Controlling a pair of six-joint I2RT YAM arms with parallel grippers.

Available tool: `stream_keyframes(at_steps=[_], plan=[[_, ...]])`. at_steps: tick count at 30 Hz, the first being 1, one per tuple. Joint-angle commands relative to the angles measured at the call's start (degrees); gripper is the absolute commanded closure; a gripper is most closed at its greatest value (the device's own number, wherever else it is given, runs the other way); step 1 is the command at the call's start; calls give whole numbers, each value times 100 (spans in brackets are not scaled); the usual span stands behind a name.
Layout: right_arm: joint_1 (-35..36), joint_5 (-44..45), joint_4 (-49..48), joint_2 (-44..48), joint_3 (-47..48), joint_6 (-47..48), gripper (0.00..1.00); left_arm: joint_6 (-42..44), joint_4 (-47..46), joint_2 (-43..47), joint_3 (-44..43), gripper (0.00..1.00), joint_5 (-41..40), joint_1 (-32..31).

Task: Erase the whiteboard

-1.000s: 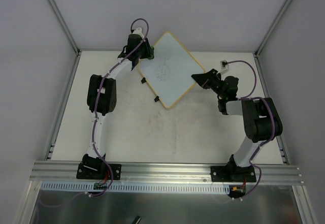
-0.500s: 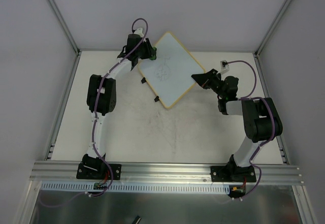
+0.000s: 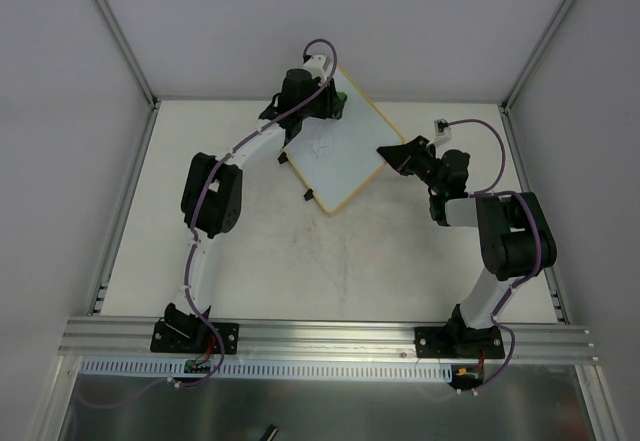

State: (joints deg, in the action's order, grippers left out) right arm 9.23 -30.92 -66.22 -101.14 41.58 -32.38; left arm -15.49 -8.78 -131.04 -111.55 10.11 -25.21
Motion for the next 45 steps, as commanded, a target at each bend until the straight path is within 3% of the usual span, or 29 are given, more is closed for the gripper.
stream_keyframes(at_steps=[1, 15, 20, 29, 38, 45], plan=[[166, -529, -172, -72, 183, 522, 100, 397, 60, 219, 265, 100, 308, -440], [166, -556, -172, -72, 184, 513, 100, 1187, 16, 342, 449, 100, 228, -994], [175, -556, -181, -90, 192, 505, 100, 1600, -500, 711, 1099, 100, 246, -1179], [166, -565, -172, -72, 201, 496, 100, 1575, -678, 773, 1346, 100, 159, -1179], [166, -582, -172, -46, 184, 496, 100, 557, -485, 483, 1074, 100, 228, -749], [166, -591, -172, -46, 192, 478, 100, -445, -458, 571, 1434, 100, 79, -186]])
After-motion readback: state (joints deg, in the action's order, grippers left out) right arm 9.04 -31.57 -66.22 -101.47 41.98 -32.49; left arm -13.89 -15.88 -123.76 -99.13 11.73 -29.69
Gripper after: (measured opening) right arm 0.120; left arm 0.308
